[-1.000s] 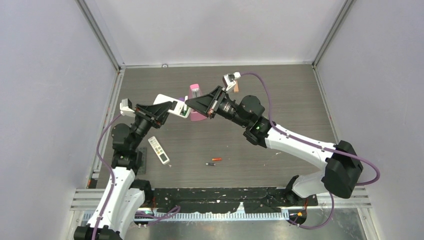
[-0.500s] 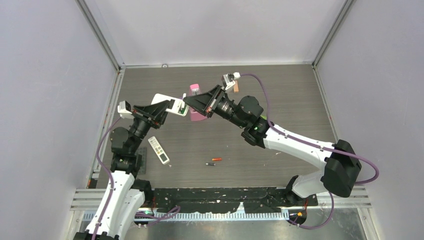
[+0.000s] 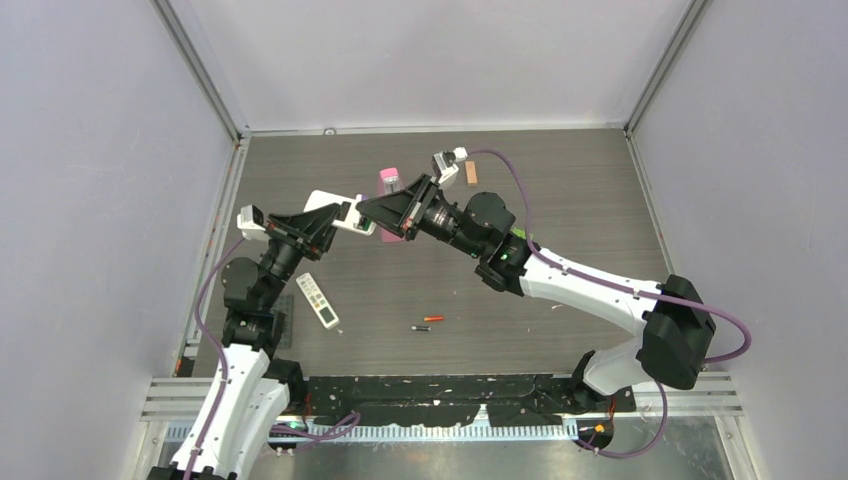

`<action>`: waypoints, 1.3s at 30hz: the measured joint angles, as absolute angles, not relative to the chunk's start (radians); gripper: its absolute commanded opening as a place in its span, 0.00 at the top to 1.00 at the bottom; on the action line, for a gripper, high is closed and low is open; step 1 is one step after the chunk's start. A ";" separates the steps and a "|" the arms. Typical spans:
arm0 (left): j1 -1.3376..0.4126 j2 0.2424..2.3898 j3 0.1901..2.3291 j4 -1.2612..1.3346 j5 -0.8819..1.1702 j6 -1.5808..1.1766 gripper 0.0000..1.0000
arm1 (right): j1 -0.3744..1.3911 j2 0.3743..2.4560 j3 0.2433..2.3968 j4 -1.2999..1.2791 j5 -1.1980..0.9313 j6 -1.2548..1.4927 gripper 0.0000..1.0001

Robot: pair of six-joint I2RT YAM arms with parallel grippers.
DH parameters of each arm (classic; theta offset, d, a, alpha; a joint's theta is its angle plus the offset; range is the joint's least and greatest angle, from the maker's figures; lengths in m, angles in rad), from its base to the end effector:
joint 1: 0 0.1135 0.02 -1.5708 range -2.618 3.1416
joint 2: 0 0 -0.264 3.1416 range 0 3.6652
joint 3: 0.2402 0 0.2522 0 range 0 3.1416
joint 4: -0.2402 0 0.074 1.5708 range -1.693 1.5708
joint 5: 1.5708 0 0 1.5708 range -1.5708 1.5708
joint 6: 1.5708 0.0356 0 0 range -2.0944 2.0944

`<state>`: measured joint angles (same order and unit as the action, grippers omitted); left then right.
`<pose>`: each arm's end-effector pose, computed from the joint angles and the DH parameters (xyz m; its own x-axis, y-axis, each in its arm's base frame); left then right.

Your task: Load the batteries into the remote control

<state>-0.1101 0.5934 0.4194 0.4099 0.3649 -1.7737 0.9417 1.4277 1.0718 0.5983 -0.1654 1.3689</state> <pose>0.1547 -0.0299 0.3029 -0.4852 -0.8669 0.1142 0.1374 -0.2046 -0.9692 0.1946 0.2774 0.3719 -0.8451 0.4809 -0.2334 -0.3172 -0.0997 0.9431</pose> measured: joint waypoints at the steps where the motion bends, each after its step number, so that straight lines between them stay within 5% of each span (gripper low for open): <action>1: -0.110 0.593 0.419 0.411 0.365 -1.774 1.00 | 0.942 1.428 1.072 0.593 -0.165 1.369 0.95; 39: -0.110 0.593 0.391 0.456 0.367 -1.826 1.00 | 0.942 1.427 1.050 0.572 -0.130 1.381 0.92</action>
